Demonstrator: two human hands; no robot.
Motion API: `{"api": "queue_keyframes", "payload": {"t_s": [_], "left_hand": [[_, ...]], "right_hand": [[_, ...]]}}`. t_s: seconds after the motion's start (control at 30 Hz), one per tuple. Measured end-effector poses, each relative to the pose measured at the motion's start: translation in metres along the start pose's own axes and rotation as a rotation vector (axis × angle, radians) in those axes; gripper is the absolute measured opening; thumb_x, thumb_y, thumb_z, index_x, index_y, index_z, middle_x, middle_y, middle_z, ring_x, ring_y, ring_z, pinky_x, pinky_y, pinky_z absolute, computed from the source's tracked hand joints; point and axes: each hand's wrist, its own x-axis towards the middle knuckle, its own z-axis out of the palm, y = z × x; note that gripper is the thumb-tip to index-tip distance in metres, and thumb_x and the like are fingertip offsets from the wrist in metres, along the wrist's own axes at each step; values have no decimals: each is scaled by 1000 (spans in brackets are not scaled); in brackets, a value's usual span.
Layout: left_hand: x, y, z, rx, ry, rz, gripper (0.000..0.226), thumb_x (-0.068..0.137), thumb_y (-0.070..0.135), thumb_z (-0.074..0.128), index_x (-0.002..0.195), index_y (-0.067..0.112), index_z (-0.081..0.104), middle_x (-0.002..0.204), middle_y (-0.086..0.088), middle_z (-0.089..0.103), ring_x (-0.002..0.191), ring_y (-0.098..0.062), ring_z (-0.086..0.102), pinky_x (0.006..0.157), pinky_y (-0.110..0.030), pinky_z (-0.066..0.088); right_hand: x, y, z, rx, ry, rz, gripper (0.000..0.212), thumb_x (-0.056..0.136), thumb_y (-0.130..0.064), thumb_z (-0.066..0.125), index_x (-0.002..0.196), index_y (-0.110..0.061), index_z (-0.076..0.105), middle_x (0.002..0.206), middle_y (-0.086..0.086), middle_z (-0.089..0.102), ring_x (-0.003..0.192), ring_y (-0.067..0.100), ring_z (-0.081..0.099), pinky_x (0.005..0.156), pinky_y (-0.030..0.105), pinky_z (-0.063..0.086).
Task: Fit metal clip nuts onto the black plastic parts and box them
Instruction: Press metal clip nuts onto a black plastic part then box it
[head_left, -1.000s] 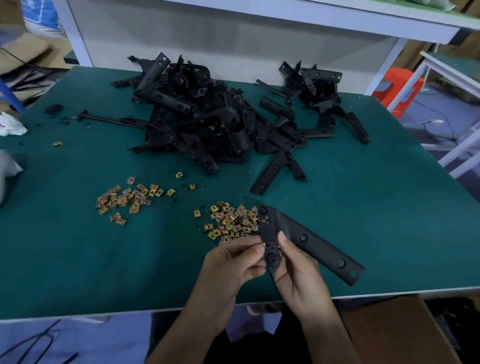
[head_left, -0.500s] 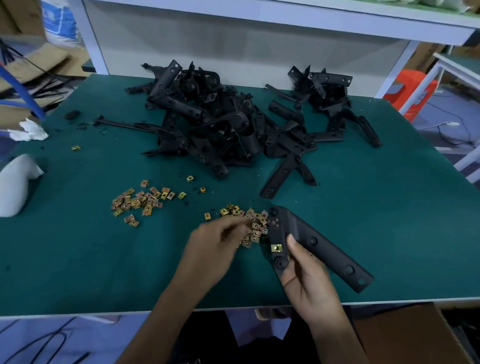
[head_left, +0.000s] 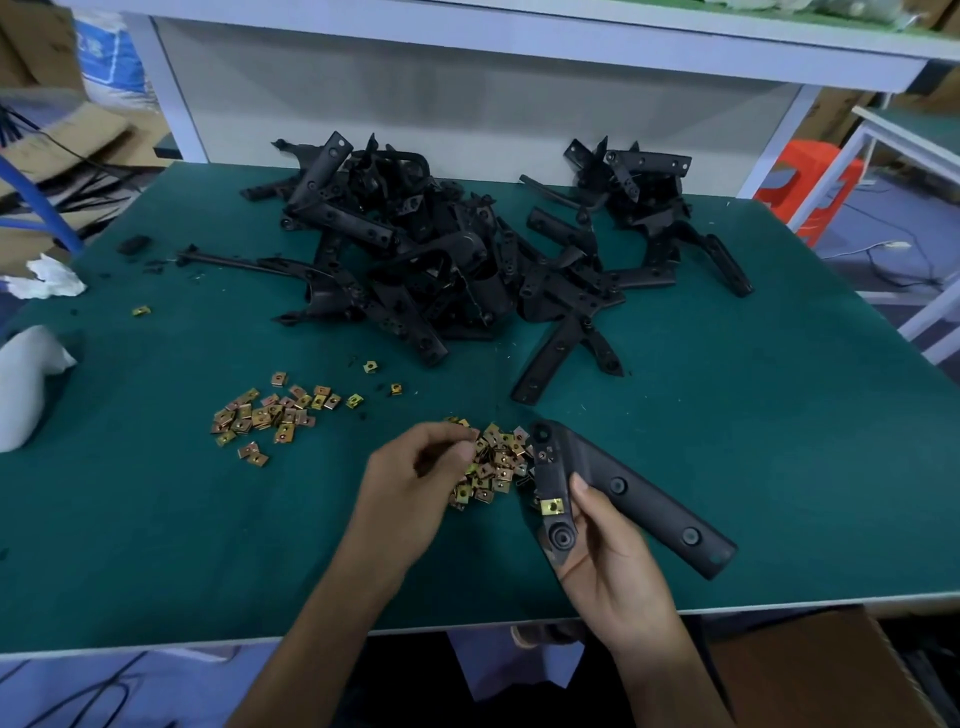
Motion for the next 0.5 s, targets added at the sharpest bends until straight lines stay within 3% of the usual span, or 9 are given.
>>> {"api": "queue_keyframes", "payload": {"t_s": [0.13, 0.2, 0.3, 0.5], "left_hand": [[-13, 10, 24, -256, -131, -42, 28, 100, 11, 58, 95, 33, 75, 94, 0, 74, 83, -9, 67, 75, -19, 54], [-15, 12, 29, -286, -152, -46, 34, 101, 9, 56, 102, 36, 77, 96, -6, 72, 83, -8, 63, 77, -21, 54], [-16, 14, 33, -318, -176, -60, 31, 100, 9, 57, 116, 30, 74, 104, -4, 73, 87, -5, 64, 78, -19, 53], [-13, 14, 34, -356, -152, -87, 22, 97, 7, 63, 111, 22, 70, 88, 5, 72, 80, -4, 67, 71, -16, 52]], "right_hand": [[-1, -1, 0, 1, -18, 5, 52, 91, -19, 63, 138, 4, 57, 138, 29, 58, 135, 39, 52, 120, 54, 32], [-2, -2, 1, 0, -23, -2, 50, 93, -18, 60, 138, 3, 57, 139, 28, 58, 136, 38, 51, 119, 51, 34], [-2, -2, 2, -20, -14, -15, 48, 93, -18, 60, 136, 3, 59, 138, 27, 60, 135, 37, 52, 116, 48, 40], [-2, 0, 2, -53, 8, -20, 50, 91, -16, 62, 135, 6, 58, 137, 30, 58, 138, 43, 47, 121, 55, 29]]}}
